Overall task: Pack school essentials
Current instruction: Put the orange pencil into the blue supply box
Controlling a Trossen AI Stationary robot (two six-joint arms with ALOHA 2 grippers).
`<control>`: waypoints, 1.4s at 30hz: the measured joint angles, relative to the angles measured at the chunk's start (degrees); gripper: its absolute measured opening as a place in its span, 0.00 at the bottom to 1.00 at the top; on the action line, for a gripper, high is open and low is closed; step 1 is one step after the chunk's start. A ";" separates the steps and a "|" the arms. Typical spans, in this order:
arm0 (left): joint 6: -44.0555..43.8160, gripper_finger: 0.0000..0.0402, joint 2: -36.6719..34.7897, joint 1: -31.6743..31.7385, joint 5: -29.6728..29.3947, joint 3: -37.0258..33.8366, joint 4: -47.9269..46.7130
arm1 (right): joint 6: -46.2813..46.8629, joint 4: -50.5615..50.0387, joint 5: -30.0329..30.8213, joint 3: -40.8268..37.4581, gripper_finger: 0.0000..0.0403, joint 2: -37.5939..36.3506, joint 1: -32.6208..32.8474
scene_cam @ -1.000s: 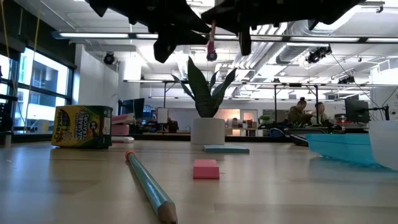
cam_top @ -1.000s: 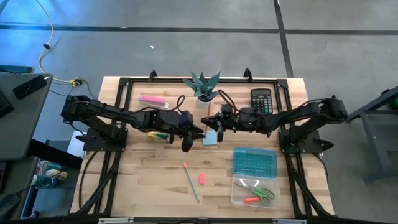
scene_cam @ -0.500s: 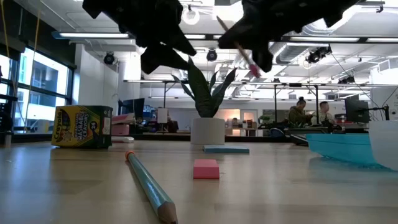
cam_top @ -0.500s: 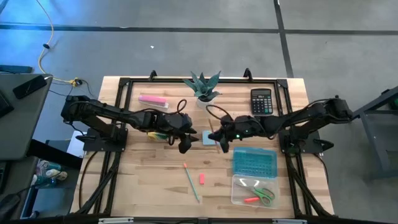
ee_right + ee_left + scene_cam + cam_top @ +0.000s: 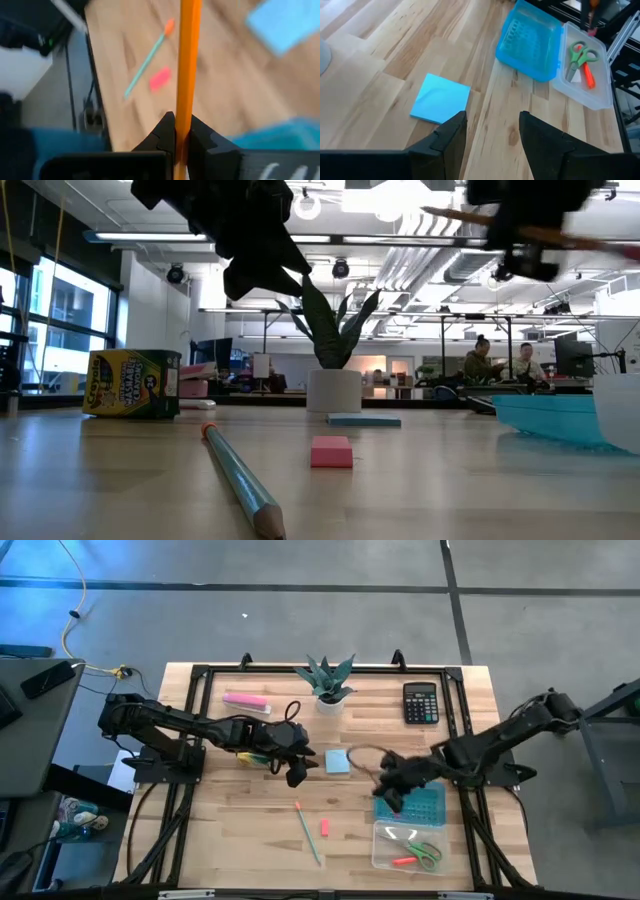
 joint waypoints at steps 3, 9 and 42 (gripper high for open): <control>0.00 0.42 -0.01 0.00 -0.06 0.00 0.00 | 5.95 -2.27 0.00 0.00 0.02 0.35 5.02; 0.00 0.42 -0.02 0.00 -0.23 0.00 0.02 | 15.34 -5.90 4.66 0.00 0.02 1.76 13.74; 0.00 0.42 -0.04 0.00 -0.47 0.00 0.00 | 23.18 -3.73 -0.16 0.00 0.09 17.37 26.92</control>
